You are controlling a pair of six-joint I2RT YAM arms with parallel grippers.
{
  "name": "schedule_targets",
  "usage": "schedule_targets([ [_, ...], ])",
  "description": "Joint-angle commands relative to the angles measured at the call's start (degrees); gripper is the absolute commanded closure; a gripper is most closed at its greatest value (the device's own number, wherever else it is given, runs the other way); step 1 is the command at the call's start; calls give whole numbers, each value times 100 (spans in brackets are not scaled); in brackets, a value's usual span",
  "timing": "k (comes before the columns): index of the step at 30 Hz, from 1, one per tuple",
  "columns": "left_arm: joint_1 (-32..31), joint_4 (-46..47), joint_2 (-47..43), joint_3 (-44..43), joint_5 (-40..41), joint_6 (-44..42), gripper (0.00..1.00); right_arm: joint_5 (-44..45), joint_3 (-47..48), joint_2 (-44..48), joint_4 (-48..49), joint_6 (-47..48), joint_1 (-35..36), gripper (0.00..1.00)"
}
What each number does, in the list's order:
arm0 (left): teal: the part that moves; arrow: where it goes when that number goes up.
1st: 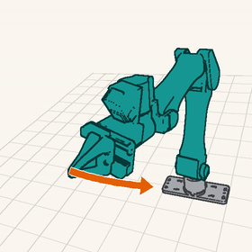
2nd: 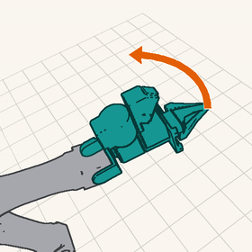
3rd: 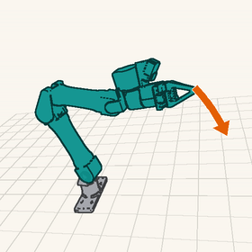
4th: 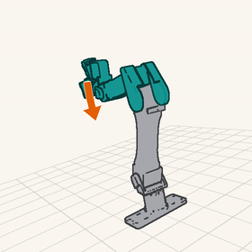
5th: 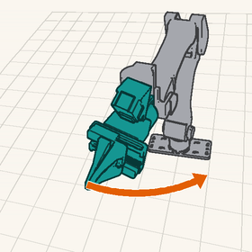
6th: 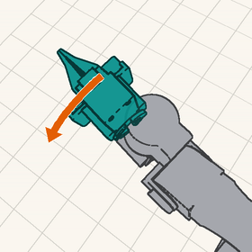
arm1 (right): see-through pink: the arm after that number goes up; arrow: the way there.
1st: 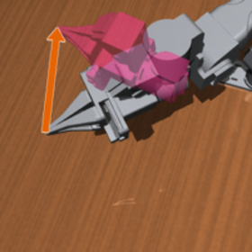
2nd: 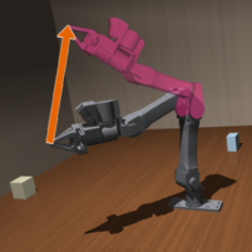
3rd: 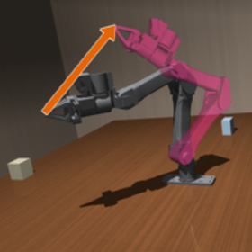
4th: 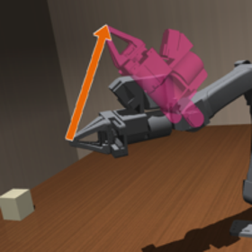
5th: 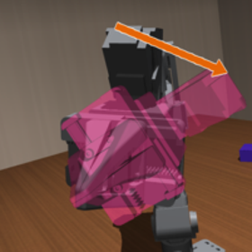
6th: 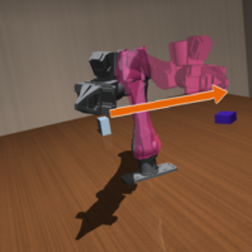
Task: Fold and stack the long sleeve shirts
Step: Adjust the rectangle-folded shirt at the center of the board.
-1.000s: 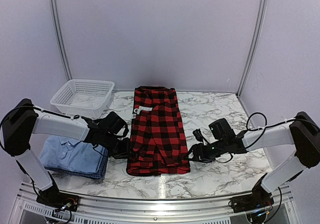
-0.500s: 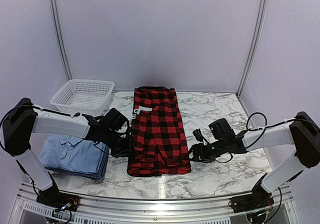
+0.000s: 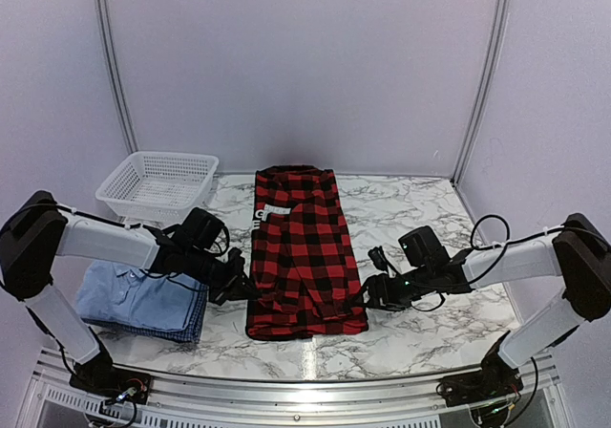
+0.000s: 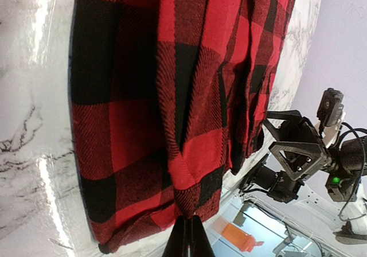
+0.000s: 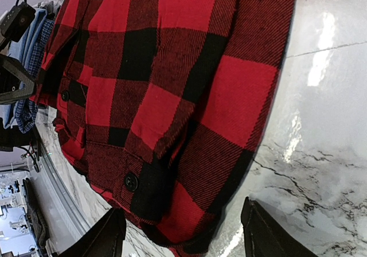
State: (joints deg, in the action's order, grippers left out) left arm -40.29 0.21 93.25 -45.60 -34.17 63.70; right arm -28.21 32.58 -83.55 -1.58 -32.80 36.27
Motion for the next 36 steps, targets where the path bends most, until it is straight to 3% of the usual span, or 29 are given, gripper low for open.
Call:
schedule_targets([
  [1, 72, 743, -303, 274, -522, 679, 100, 23, -24, 55, -11, 1, 48, 33],
  [12, -43, -147, 260, 267, 8, -298, 99, 4, -32, -2, 53, 8, 47, 32],
  [18, -108, -877, 182, -118, 461, -865, 73, -35, -8, -114, 105, 18, 54, 32],
  [26, -119, -2185, -247, -544, 1321, -1680, 61, -89, 94, -277, 115, 41, 55, 32],
  [36, -140, -1976, 18, -663, 1483, -1770, 46, -94, 148, -384, 16, -14, 54, 33],
])
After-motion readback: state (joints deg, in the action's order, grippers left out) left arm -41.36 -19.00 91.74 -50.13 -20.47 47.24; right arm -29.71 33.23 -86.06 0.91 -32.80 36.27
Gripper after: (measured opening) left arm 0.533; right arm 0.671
